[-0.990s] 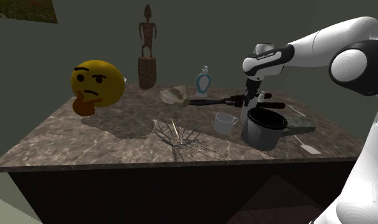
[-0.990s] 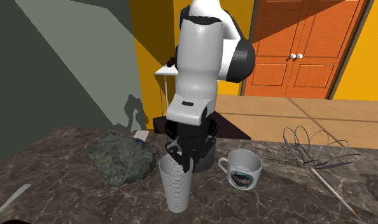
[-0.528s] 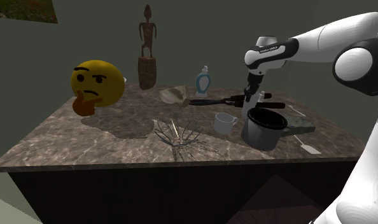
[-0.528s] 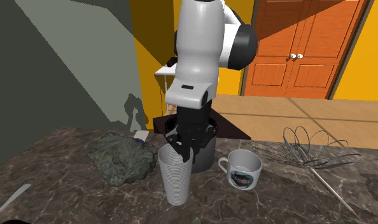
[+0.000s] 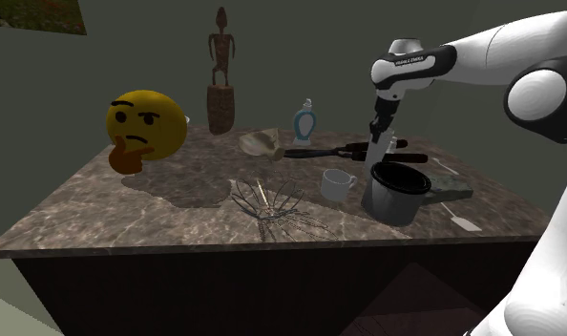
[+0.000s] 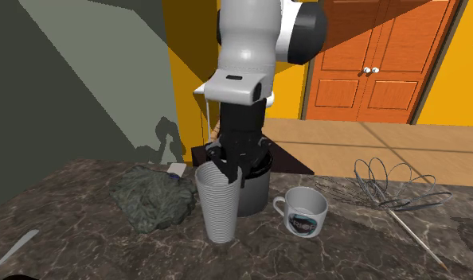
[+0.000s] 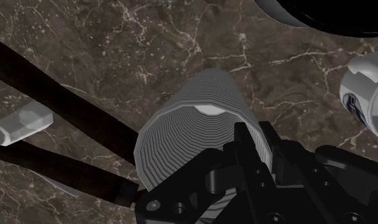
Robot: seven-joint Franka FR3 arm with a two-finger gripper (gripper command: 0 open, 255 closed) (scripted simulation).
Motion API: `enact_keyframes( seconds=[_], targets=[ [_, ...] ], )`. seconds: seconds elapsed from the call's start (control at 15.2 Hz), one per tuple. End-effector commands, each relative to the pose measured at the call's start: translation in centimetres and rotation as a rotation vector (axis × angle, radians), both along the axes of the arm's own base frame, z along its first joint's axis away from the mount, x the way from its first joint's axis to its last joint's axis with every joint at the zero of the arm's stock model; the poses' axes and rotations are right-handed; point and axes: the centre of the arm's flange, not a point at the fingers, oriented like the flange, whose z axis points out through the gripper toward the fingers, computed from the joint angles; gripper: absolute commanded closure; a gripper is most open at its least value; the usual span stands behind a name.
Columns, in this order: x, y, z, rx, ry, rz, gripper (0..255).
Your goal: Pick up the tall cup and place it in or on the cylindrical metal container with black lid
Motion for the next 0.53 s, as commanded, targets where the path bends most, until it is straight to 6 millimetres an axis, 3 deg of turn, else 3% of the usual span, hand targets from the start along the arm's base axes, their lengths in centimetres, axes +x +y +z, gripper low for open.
enact_keyframes(
  seconds=[0.0,0.46],
  targets=[
    [0.1,0.0,1.1,0.000,0.000,0.000,255],
    [0.1,0.0,4.8,0.000,0.000,0.000,255]
  ],
)
